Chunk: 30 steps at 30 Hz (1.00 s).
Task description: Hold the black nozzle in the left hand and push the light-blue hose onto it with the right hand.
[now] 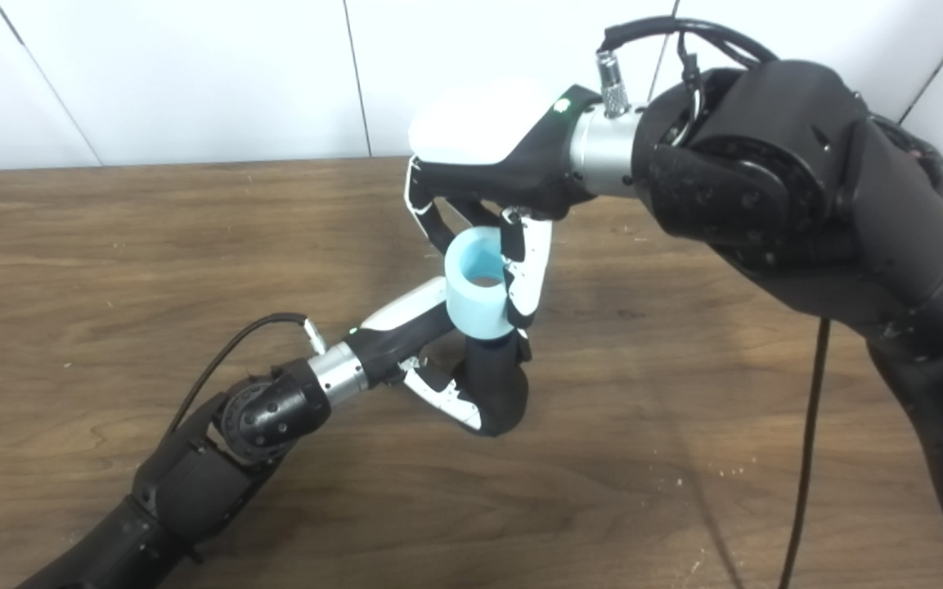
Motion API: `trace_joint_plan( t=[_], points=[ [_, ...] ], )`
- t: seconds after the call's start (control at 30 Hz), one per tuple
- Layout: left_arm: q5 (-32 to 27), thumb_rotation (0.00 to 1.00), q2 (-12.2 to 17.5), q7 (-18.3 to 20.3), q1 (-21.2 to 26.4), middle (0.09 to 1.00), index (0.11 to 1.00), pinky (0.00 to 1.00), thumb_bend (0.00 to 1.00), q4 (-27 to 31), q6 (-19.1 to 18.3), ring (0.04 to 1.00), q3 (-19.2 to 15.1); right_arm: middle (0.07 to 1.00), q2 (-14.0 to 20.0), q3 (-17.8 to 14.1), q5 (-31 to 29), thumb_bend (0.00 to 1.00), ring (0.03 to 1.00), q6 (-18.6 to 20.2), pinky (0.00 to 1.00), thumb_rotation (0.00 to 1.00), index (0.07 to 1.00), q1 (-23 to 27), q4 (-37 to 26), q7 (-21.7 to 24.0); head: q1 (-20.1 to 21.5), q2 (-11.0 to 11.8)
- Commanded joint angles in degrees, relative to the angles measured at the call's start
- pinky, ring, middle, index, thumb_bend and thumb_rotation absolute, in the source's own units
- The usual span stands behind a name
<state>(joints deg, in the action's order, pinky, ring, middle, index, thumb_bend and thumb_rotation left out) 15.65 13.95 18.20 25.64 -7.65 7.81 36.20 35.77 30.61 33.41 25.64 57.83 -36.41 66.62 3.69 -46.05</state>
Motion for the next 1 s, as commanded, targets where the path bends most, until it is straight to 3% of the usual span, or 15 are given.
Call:
trace_joint_plan(
  t=[0.0, 0.4, 0.47, 0.5, 0.53, 0.73, 0.97],
  points=[
    [3.15, 0.09, 2.05, 8.02, -4.57, 0.513, 0.482, 0.61, 0.50, -3.57, -5.62, 0.576, 4.11, 0.245, 1.69, -1.10, 0.02, 0.52, 0.138, 1.29, 0.05, 0.12, 0.486, 4.15, 0.48, 6.14, -0.04, -0.10],
    [3.04, 0.09, 2.11, 8.30, -4.47, 0.514, 0.482, 0.60, 0.50, -3.23, -6.05, 0.575, 4.06, 0.268, 2.04, -1.83, -3.91, 0.52, 0.151, 1.29, 0.06, 0.12, 0.485, 4.78, 5.25, 6.14, -0.10, -0.18],
    [3.05, 0.09, 2.06, 8.34, -4.47, 0.512, 0.482, 0.59, 0.50, -3.18, -6.26, 0.566, 4.05, 0.297, 2.29, -1.59, -4.55, 0.52, 0.178, 1.29, 0.07, 0.12, 0.485, 4.83, 6.13, 6.14, -0.10, -0.18],
    [3.02, 0.09, 2.04, 8.39, -4.46, 0.512, 0.482, 0.59, 0.50, -3.17, -6.35, 0.565, 4.05, 0.382, 2.43, -1.28, -4.88, 0.52, 0.199, 1.29, 0.09, 0.06, 0.484, 4.99, 6.59, 6.14, -0.10, -0.18],
    [2.99, 0.09, 2.03, 8.42, -4.45, 0.512, 0.482, 0.59, 0.50, -3.15, -6.42, 0.565, 4.04, 0.387, 2.55, -0.98, -5.19, 0.52, 0.226, 1.29, 0.11, 0.02, 0.501, 5.17, 6.97, 6.14, -0.10, -0.18],
    [3.09, 0.09, 2.24, 8.53, -4.48, 0.513, 0.482, 0.61, 0.50, -2.94, -6.32, 0.576, 4.12, 0.399, 2.82, 0.51, -7.87, 0.52, 0.295, 1.29, 0.18, 0.00, 0.513, 6.44, 8.76, 6.14, -0.22, -0.20],
    [3.44, 0.08, 2.17, 8.45, -4.37, 0.514, 0.482, 0.61, 0.50, -2.92, -6.68, 0.576, 4.11, 0.397, 3.18, 1.31, -9.14, 0.52, 0.292, 1.29, 0.19, 0.00, 0.513, 6.79, 9.36, 6.14, -0.22, -0.22]
  ],
)
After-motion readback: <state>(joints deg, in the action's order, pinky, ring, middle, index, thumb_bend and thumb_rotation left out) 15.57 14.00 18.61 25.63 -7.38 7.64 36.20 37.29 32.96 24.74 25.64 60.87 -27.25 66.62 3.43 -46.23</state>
